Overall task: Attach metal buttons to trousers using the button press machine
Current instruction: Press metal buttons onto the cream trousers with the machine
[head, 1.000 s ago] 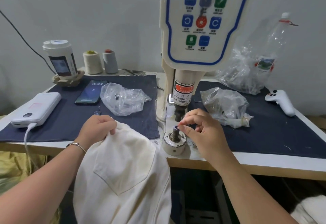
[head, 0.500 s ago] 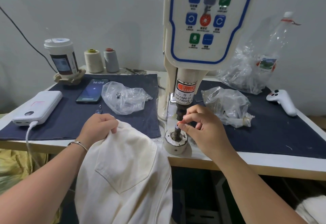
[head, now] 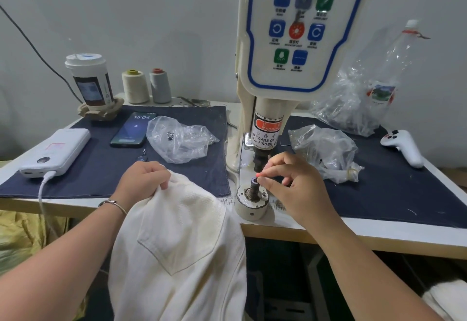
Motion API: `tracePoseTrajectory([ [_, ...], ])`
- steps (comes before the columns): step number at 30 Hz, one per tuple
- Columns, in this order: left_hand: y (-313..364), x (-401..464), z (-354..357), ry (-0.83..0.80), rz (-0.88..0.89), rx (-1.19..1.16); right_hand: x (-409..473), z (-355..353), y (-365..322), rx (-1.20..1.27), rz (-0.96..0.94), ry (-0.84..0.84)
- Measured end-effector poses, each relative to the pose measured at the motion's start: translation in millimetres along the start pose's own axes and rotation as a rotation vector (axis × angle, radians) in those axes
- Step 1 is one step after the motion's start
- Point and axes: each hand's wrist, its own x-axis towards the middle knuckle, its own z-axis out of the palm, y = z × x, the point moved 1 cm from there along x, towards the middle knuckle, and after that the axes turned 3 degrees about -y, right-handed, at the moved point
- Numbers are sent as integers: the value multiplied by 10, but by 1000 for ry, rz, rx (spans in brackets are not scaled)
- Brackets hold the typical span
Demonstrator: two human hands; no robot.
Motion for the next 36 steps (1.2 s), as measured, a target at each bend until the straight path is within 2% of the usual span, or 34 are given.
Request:
tracePoseTrajectory([
  [5, 162, -127, -55, -53, -75, -33, -290, -121, -24, 141, 85, 153],
  [8, 432, -396, -196, -259, -117, -137, -539, -193, -171, 247, 114, 187],
  [10, 654, -617, -284, -499, -56, -175, -637, -253, -352, 326, 72, 102],
  [12, 930, -891, -317, -741, 56, -147, -677, -321, -617, 417, -18, -52],
  [14, 1226, -1164, -322, -861, 188, -65, -698, -370, -889, 491, -125, -240],
  [16, 1475, -1389, -311, -910, 281, 9, -716, -431, -1092, 520, -193, -382],
  [20, 1792, -1689, -266, -845, 408, 151, -777, -691, -1253, 486, -228, -437],
  [23, 1909, -1820, -229, -721, 542, 285, -853, -824, -1343, 334, -262, -431],
  [25, 1985, -1882, -198, -612, 697, 344, -889, -861, -1385, 186, -272, -390],
  [27, 2040, -1926, -177, -519, 819, 355, -904, -961, -1405, 157, -282, -300],
  [29, 2052, -1956, -179, -468, 852, 288, -921, -1127, -1390, 247, -309, -293],
  [32, 2005, -1986, -227, -404, 884, 172, -969, -1335, -1290, 602, -350, -563],
  [34, 1975, -2034, -223, -443, 917, 121, -956, -1363, -1188, 842, -306, -713],
  [36, 1941, -2082, -184, -485, 926, 69, -920, -1321, -1078, 964, -296, -702],
])
